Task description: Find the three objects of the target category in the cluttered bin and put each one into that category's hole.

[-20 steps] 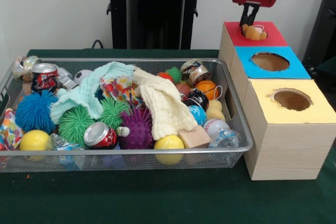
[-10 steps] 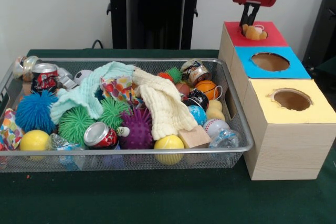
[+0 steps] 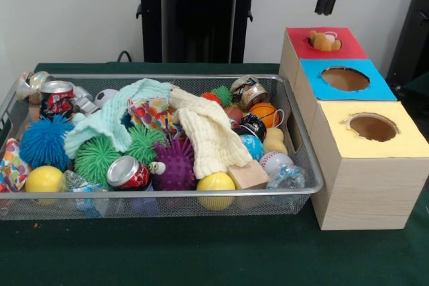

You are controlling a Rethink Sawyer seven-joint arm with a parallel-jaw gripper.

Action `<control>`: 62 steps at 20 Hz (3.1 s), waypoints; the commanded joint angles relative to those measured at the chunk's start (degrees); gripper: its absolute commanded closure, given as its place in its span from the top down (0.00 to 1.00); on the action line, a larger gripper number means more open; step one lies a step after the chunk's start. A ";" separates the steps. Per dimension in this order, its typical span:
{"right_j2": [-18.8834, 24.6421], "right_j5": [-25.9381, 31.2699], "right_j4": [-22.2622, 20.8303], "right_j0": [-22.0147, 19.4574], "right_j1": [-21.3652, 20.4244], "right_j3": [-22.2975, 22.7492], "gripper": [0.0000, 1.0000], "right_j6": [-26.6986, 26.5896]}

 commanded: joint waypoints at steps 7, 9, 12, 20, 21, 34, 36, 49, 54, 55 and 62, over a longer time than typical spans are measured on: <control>3.53 0.72 0.63 -2.37 0.24 -1.84 0.00 6.74; 3.70 -1.72 -0.37 -3.12 1.97 -3.28 0.00 5.92; 3.62 -0.84 -0.76 -3.82 2.44 -5.44 0.00 5.25; 3.88 0.09 -1.03 -3.95 2.97 -6.54 0.00 5.29; 4.27 -0.01 -0.53 -4.12 3.04 -6.16 0.00 5.44; 5.16 -4.20 1.10 -2.88 7.14 -7.40 0.00 8.34; 4.98 -5.00 0.73 -2.49 7.74 -7.68 0.00 8.36; 6.10 -14.58 2.46 -1.97 14.22 -6.53 0.00 10.20; 5.12 -16.27 2.00 -1.80 19.16 -9.96 0.00 9.96; 4.76 -16.11 1.89 -1.87 19.52 -10.75 0.00 9.75; 3.35 -9.90 1.79 -1.13 15.48 -9.24 0.00 9.00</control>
